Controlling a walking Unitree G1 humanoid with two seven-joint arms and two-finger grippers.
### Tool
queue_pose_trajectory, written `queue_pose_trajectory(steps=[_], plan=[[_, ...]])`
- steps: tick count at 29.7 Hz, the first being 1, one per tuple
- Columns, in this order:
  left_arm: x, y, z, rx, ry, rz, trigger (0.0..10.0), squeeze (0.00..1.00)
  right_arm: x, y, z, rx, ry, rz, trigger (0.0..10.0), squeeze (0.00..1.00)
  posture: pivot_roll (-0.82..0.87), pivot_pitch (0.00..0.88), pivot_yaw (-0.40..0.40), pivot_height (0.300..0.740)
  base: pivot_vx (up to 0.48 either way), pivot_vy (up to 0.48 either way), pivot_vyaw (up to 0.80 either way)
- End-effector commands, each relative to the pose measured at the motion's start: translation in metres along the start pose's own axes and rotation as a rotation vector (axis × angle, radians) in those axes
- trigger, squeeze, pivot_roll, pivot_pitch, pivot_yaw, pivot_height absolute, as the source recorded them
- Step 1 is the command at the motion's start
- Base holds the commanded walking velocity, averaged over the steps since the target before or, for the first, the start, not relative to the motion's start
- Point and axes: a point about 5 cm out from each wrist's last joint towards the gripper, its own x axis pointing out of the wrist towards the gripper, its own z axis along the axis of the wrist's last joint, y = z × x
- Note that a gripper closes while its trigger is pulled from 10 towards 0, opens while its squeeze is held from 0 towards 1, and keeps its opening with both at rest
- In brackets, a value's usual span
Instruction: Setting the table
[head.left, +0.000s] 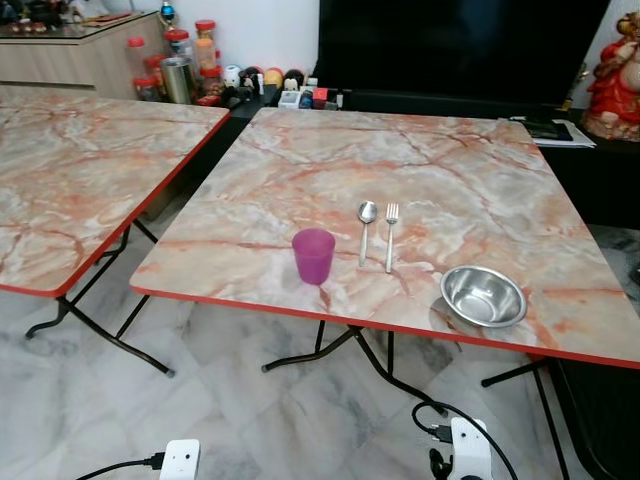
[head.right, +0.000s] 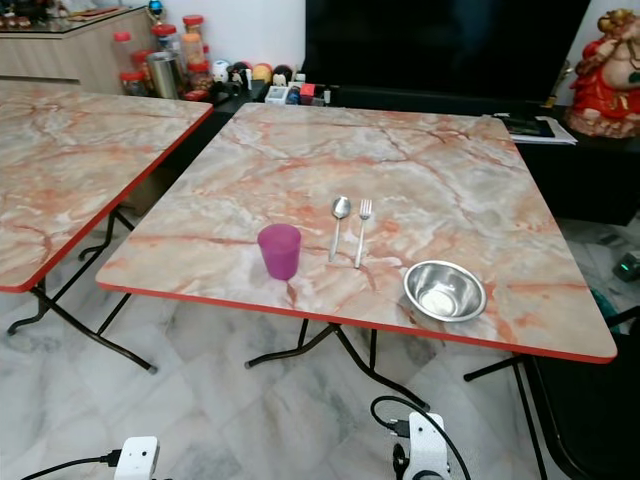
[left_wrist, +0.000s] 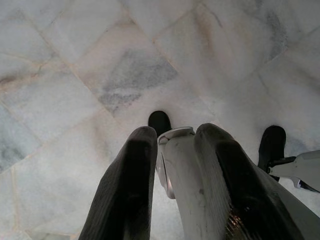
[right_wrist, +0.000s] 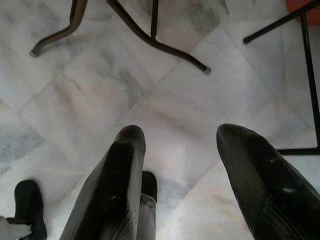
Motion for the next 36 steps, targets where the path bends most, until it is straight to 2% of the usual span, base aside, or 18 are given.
queue_pose_trajectory(steps=[1,21,26,35,36], plan=[[0.000,0.001,-0.003,-0.001,0.018,-0.004,10.0,0.00,0.000,-0.004,0.004,0.013,-0.041,-0.023,10.0,0.00,-0.01,0.000,-0.010,0.732,0.000,0.000,0.00],[-0.001,0.003,-0.003,0.011,0.023,-0.011,10.0,0.00,-0.010,-0.009,0.034,-0.027,-0.344,0.019,10.0,0.00,-0.03,0.000,-0.006,0.732,0.000,0.000,0.00],[-0.001,0.003,-0.002,0.010,0.023,-0.014,10.0,0.00,-0.013,-0.008,0.041,-0.035,-0.382,0.022,10.0,0.00,-0.04,0.000,-0.006,0.732,0.000,0.000,0.00],[0.000,0.003,-0.002,0.009,0.025,-0.017,10.0,0.00,-0.023,-0.010,0.035,-0.046,-0.407,0.019,10.0,0.00,-0.04,0.000,-0.004,0.732,0.000,0.000,0.00],[0.000,0.003,-0.001,0.009,0.024,-0.018,10.0,0.00,-0.028,-0.011,0.037,-0.061,-0.433,0.017,10.0,0.00,-0.04,0.000,-0.003,0.732,0.000,0.000,0.00]])
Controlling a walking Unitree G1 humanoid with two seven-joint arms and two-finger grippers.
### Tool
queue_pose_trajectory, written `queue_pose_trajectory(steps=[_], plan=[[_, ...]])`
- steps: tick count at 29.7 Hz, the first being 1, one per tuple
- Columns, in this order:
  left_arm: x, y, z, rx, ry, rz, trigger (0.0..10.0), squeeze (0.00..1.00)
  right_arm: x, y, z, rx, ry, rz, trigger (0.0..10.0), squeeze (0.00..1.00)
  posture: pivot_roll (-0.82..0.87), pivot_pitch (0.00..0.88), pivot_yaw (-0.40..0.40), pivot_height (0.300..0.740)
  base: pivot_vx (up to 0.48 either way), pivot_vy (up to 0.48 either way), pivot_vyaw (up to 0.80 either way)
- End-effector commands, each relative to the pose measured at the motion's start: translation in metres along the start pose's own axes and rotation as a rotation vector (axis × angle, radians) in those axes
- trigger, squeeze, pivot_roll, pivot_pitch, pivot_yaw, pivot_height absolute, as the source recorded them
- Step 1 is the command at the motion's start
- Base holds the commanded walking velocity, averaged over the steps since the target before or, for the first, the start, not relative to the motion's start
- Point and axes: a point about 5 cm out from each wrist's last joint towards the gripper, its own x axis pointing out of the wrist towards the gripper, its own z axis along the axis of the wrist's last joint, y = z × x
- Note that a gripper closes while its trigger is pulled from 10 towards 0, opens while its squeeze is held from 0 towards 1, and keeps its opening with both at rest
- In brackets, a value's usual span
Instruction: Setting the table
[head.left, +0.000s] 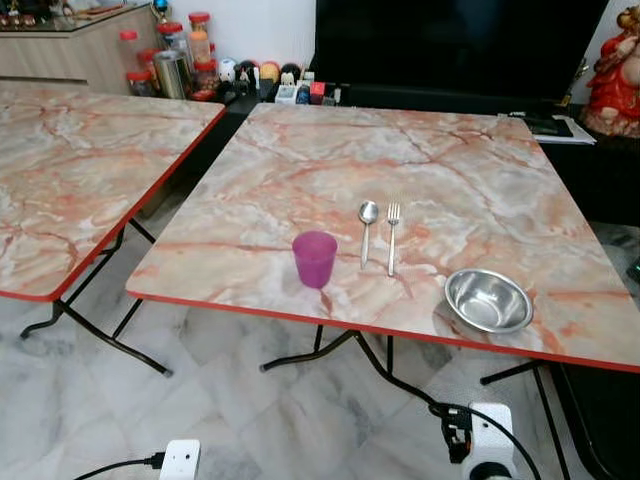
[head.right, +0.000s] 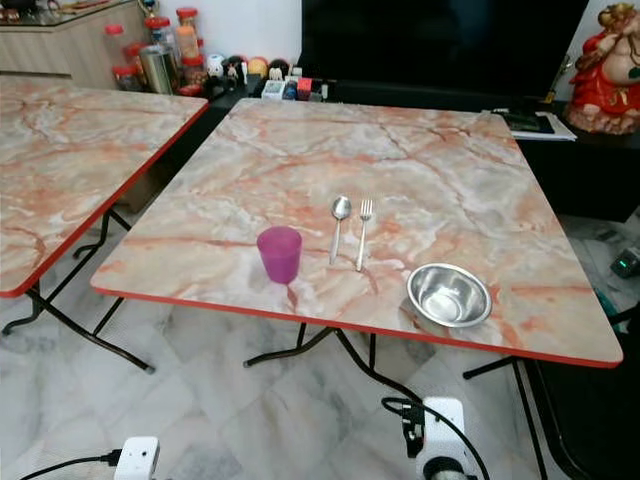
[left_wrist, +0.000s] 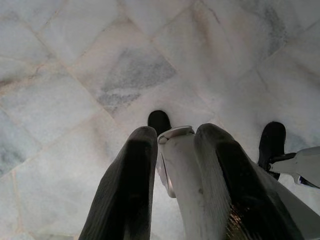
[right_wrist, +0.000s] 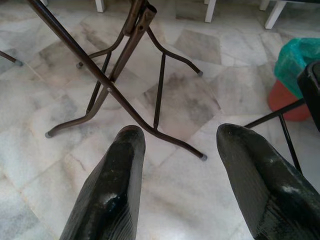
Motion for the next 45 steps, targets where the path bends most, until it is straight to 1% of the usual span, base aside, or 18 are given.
queue_pose_trajectory(steps=[1,10,15,21,24,25,27,28,29,31,32,33,35,36,37,38,42,45], plan=[[0.000,0.002,-0.001,-0.002,0.017,-0.001,10.0,0.00,-0.002,-0.001,0.008,-0.020,-0.035,0.005,10.0,0.00,-0.05,0.000,-0.002,0.732,0.000,0.000,0.00],[0.000,0.003,0.000,-0.001,0.016,0.000,10.0,0.00,-0.025,-0.003,0.015,-0.027,-0.088,-0.001,10.0,0.00,-0.05,0.000,-0.002,0.732,0.000,0.000,0.00],[0.000,0.003,0.000,0.004,0.018,-0.005,10.0,0.00,-0.049,-0.015,0.018,-0.035,-0.081,-0.045,10.0,0.00,-0.07,0.000,-0.002,0.732,0.000,0.000,0.00],[0.000,0.003,0.000,0.006,0.019,-0.007,10.0,0.00,-0.059,-0.016,0.026,-0.042,-0.088,-0.053,10.0,0.00,-0.07,0.000,-0.003,0.732,0.000,0.000,0.00],[0.000,0.003,0.001,0.006,0.018,-0.007,10.0,0.00,-0.053,-0.022,0.059,-0.038,-0.188,-0.084,10.0,0.00,-0.07,0.000,-0.001,0.732,0.000,0.000,0.00],[0.000,0.003,0.001,0.007,0.018,-0.007,10.0,0.00,-0.045,-0.026,0.081,-0.036,-0.242,-0.098,10.0,0.00,-0.07,0.000,-0.001,0.732,0.000,0.000,0.00],[0.000,0.003,0.001,0.006,0.017,-0.008,10.0,0.00,-0.035,-0.031,0.102,-0.015,-0.297,-0.128,10.0,0.00,-0.07,0.000,-0.002,0.732,0.000,0.000,0.00],[0.000,0.003,0.001,0.006,0.017,-0.008,10.0,0.00,-0.035,-0.031,0.102,-0.015,-0.297,-0.128,10.0,0.00,-0.07,0.000,-0.002,0.732,0.000,0.000,0.00],[0.000,0.002,0.002,0.004,0.016,-0.008,10.0,0.00,-0.028,-0.035,0.120,0.017,-0.339,-0.151,10.0,0.00,-0.07,0.000,-0.002,0.732,0.000,0.000,0.00],[0.000,0.002,0.002,0.004,0.016,-0.008,10.0,0.00,-0.028,-0.035,0.120,0.017,-0.339,-0.151,10.0,0.00,-0.07,0.000,-0.002,0.732,0.000,0.000,0.00],[0.000,0.002,0.002,0.002,0.015,-0.008,10.0,0.00,-0.019,-0.038,0.142,0.043,-0.376,-0.180,10.0,0.00,-0.07,0.000,-0.003,0.732,0.000,0.000,0.00],[0.000,0.002,0.002,0.002,0.015,-0.008,10.0,0.00,-0.019,-0.038,0.142,0.043,-0.376,-0.180,10.0,0.00,-0.07,0.000,-0.003,0.732,0.000,0.000,0.00],[0.000,0.002,0.002,0.001,0.015,-0.006,10.0,0.00,-0.012,-0.039,0.167,0.090,-0.418,-0.208,10.0,0.00,-0.06,0.000,-0.001,0.732,0.000,0.000,0.00],[0.000,0.002,0.002,0.001,0.015,-0.006,10.0,0.00,-0.012,-0.039,0.167,0.090,-0.418,-0.208,10.0,0.00,-0.06,0.000,-0.001,0.732,0.000,0.000,0.00],[0.000,0.002,0.002,0.000,0.014,-0.005,10.0,0.00,-0.009,-0.040,0.177,0.117,-0.436,-0.215,10.0,0.00,-0.06,0.000,-0.001,0.732,0.000,0.000,0.00],[0.000,0.002,0.002,-0.002,0.015,-0.004,10.0,0.00,-0.004,-0.041,0.196,0.125,-0.466,-0.228,10.0,0.00,-0.06,0.000,0.001,0.732,0.000,0.000,0.00],[0.000,0.002,0.002,-0.002,0.015,-0.004,10.0,0.00,-0.002,-0.042,0.200,0.121,-0.470,-0.234,10.0,0.00,-0.06,0.000,0.001,0.732,0.000,0.000,0.00],[0.000,0.002,0.002,0.000,0.015,-0.005,10.0,0.00,0.018,-0.054,0.228,0.129,-0.454,-0.258,10.0,0.00,-0.07,0.000,0.016,0.732,0.000,0.000,0.00]])
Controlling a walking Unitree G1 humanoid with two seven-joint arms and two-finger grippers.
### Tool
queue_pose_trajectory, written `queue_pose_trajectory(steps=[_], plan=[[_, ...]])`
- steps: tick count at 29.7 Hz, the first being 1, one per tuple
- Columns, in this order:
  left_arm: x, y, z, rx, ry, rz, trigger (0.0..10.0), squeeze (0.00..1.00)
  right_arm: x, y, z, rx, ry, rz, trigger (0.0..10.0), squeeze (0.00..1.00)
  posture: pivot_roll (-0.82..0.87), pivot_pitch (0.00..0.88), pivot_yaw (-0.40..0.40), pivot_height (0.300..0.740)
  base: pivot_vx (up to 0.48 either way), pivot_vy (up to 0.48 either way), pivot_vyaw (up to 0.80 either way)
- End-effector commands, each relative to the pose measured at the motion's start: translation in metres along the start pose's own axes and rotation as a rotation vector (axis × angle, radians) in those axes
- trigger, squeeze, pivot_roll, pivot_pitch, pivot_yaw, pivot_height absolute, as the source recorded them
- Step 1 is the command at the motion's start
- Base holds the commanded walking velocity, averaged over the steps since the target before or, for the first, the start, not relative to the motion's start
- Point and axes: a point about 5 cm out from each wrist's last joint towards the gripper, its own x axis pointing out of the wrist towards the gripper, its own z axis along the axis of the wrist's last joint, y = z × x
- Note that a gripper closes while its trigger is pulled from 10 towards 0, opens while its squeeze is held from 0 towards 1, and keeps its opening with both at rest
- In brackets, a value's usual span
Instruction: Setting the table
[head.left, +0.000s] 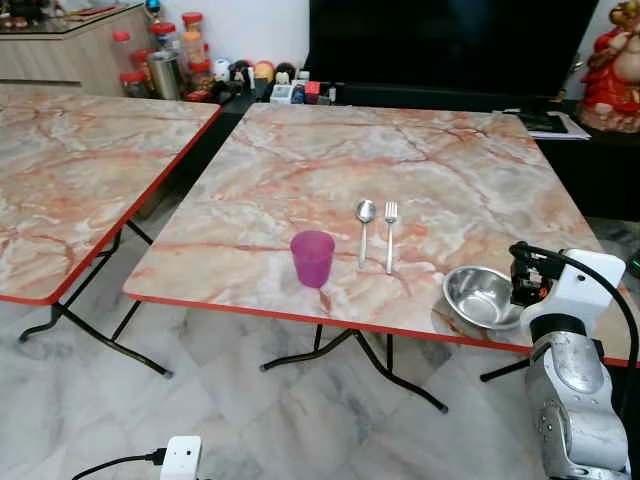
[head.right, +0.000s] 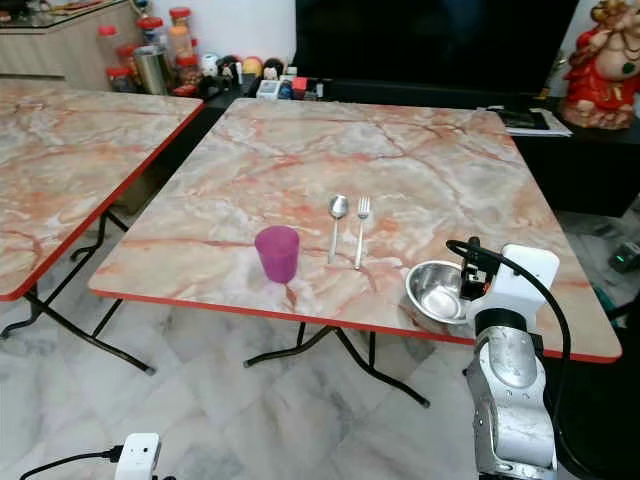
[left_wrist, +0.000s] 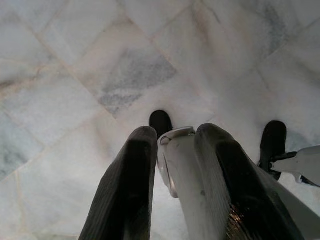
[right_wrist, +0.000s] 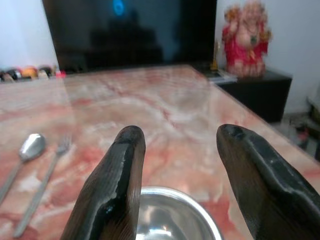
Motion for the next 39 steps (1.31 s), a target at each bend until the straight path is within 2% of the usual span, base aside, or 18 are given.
queue_pose_trajectory(steps=[1,3,4,5,6,13,18,22,28,29,30,31,36,39], plan=[[0.000,0.001,-0.001,-0.001,0.011,0.004,10.0,0.00,0.032,-0.013,0.015,0.012,0.042,-0.076,10.0,0.00,-0.07,0.000,0.015,0.732,0.000,0.000,0.00],[0.000,0.001,-0.001,-0.001,0.011,0.004,10.0,0.00,0.038,-0.013,0.015,0.022,0.071,-0.090,10.0,0.00,-0.06,0.000,0.012,0.732,0.000,0.000,0.00],[0.000,0.001,-0.001,-0.002,0.010,0.005,10.0,0.00,0.042,-0.012,0.014,0.033,0.094,-0.100,10.0,0.24,-0.06,0.000,0.012,0.732,0.000,0.000,0.00],[0.000,0.001,-0.001,-0.004,0.010,0.006,10.0,0.00,0.047,-0.011,0.014,0.054,0.113,-0.095,10.0,0.94,-0.05,0.000,0.008,0.732,0.000,0.000,0.00],[0.000,0.001,-0.001,-0.008,0.010,0.008,10.0,0.00,0.052,-0.009,0.015,0.055,0.125,-0.089,10.0,1.00,-0.04,0.000,0.008,0.732,0.000,0.000,0.00],[0.000,0.002,-0.002,-0.012,0.015,0.012,10.0,0.00,0.068,0.003,0.018,0.104,0.190,-0.050,10.0,1.00,-0.03,0.000,0.013,0.732,0.000,0.000,0.00],[0.000,0.002,-0.003,-0.012,0.017,0.010,10.0,0.00,0.071,0.008,0.017,0.104,0.215,-0.029,10.0,1.00,-0.03,0.000,0.012,0.732,0.000,0.000,0.00],[-0.001,0.001,-0.004,-0.011,0.020,0.004,10.0,0.00,0.071,-0.001,0.006,0.083,0.259,-0.076,10.0,1.00,-0.03,0.000,0.012,0.732,0.000,0.000,0.00],[-0.001,0.001,-0.005,-0.011,0.026,-0.002,10.0,0.00,0.072,-0.012,0.003,0.080,0.270,-0.112,10.0,1.00,-0.03,0.000,0.011,0.732,0.000,0.000,0.00],[-0.001,0.001,-0.006,-0.011,0.026,-0.003,10.0,0.00,0.072,-0.012,0.002,0.080,0.273,-0.111,10.0,0.69,-0.03,0.000,0.011,0.732,0.000,0.000,0.00],[-0.001,0.001,-0.006,-0.010,0.027,-0.004,10.0,0.00,0.072,-0.012,0.002,0.079,0.275,-0.110,10.0,0.69,-0.03,0.000,0.011,0.732,0.000,0.000,0.00],[-0.001,0.001,-0.006,-0.010,0.027,-0.004,10.0,0.00,0.072,-0.012,0.001,0.081,0.278,-0.111,10.0,0.00,-0.03,0.000,0.009,0.732,0.000,0.000,0.00],[-0.001,0.000,-0.006,-0.008,0.030,-0.007,10.0,0.00,0.070,-0.009,-0.003,0.133,0.287,-0.117,10.0,0.00,-0.03,0.000,0.007,0.732,0.000,0.000,0.00],[-0.001,0.000,-0.007,-0.007,0.034,-0.012,10.0,0.00,0.063,-0.007,-0.014,0.164,0.329,-0.136,10.0,0.00,-0.03,0.000,0.004,0.732,0.000,0.000,0.00]])
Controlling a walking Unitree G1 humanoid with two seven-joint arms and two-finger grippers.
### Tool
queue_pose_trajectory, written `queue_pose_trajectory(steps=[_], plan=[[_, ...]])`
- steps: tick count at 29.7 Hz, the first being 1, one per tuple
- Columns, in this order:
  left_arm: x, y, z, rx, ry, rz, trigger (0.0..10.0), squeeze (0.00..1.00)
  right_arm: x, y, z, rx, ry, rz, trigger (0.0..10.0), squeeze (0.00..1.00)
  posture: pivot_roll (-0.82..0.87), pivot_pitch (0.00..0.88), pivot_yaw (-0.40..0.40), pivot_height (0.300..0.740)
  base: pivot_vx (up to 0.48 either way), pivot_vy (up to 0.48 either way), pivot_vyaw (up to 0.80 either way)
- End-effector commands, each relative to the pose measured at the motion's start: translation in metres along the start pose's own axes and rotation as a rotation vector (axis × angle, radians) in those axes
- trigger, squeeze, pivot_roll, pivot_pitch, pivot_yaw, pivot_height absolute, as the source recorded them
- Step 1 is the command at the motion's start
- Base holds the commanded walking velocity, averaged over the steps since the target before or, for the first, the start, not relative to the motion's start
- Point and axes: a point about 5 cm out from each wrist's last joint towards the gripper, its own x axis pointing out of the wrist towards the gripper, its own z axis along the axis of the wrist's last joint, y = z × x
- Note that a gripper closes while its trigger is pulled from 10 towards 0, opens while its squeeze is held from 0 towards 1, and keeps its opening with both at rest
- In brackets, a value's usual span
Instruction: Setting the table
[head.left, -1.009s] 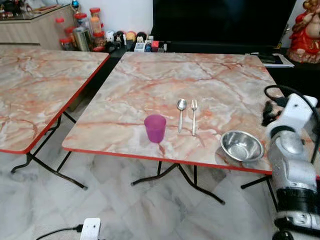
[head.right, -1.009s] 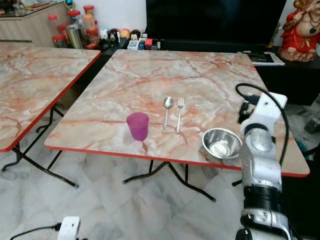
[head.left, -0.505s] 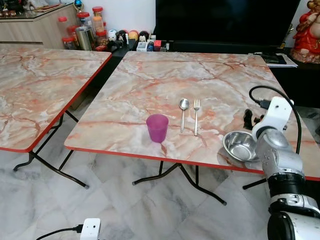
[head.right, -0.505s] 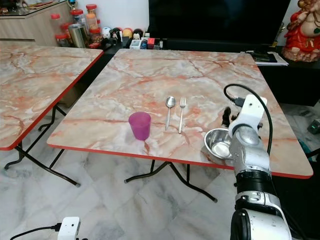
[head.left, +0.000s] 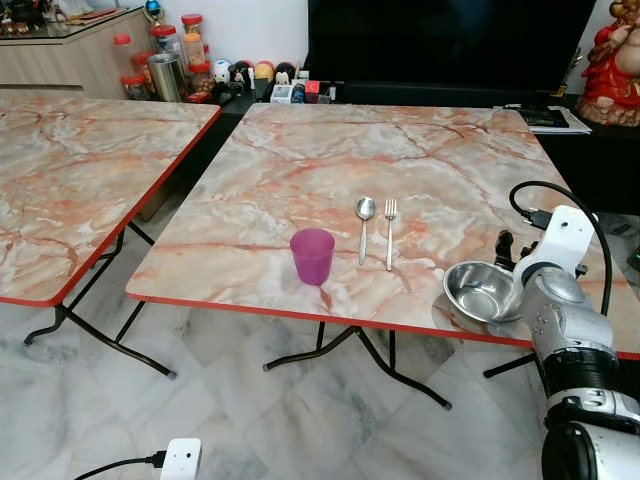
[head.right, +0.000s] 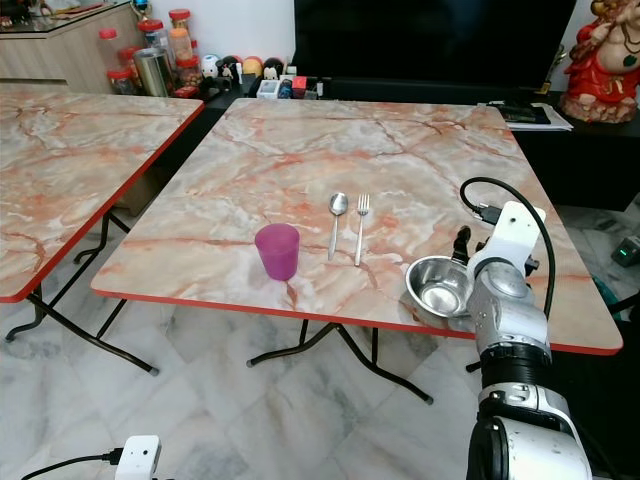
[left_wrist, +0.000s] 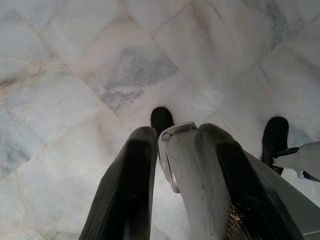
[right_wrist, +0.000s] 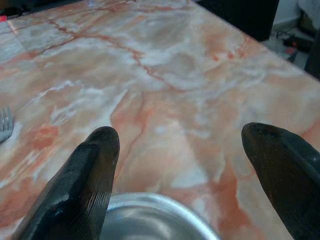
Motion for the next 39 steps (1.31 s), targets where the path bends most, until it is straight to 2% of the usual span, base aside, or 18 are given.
queue_pose_trajectory(steps=[1,7,12,20,28,39], plan=[[-0.001,0.001,-0.006,-0.004,0.029,-0.002,10.0,0.00,-0.002,-0.003,-0.007,0.044,0.028,-0.023,10.0,0.00,-0.03,0.000,0.004,0.732,0.000,0.000,0.00],[-0.001,0.001,-0.006,-0.006,0.032,-0.006,10.0,0.00,-0.005,-0.009,-0.019,0.069,0.069,-0.061,10.0,0.00,-0.03,0.000,0.003,0.732,0.000,0.000,0.00],[-0.001,0.001,-0.005,-0.007,0.033,-0.007,10.0,0.00,-0.006,-0.009,-0.021,0.075,0.074,-0.063,10.0,0.00,-0.03,0.000,0.005,0.732,0.000,0.000,0.00],[-0.001,0.002,-0.005,-0.005,0.035,-0.007,10.0,0.00,-0.008,0.002,-0.027,0.129,0.115,-0.020,10.0,0.00,-0.03,0.000,0.006,0.732,0.000,0.000,0.00],[-0.001,0.002,-0.005,-0.004,0.039,-0.009,10.0,0.00,-0.009,0.002,-0.029,0.143,0.125,-0.026,10.0,0.00,-0.03,0.000,0.009,0.732,0.000,0.000,0.00],[-0.001,0.002,-0.006,-0.006,0.042,-0.015,10.0,0.00,-0.010,-0.007,-0.027,0.162,0.113,-0.090,10.0,0.00,-0.03,0.000,0.008,0.732,0.000,0.000,0.00]])
